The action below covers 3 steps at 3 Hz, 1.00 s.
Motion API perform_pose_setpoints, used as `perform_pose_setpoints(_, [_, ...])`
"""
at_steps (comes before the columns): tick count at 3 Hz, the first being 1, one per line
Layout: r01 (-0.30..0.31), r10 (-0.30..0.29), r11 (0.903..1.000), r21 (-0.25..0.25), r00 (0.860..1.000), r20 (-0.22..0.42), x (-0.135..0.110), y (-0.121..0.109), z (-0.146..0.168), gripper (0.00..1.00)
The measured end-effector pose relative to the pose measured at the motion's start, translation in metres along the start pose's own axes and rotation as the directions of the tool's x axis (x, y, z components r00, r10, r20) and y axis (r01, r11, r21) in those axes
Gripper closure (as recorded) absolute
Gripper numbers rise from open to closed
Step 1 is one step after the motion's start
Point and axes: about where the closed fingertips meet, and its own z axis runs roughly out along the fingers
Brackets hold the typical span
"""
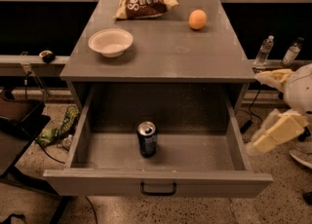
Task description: Pick pepsi can from top drawer and place on counter
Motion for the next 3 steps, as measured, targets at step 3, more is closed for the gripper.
perform_pose_setpoints(3, [0.034, -0.049, 0.9987, 0.037, 0.840, 0.540, -0.091, -0.051, 0.089, 0.00])
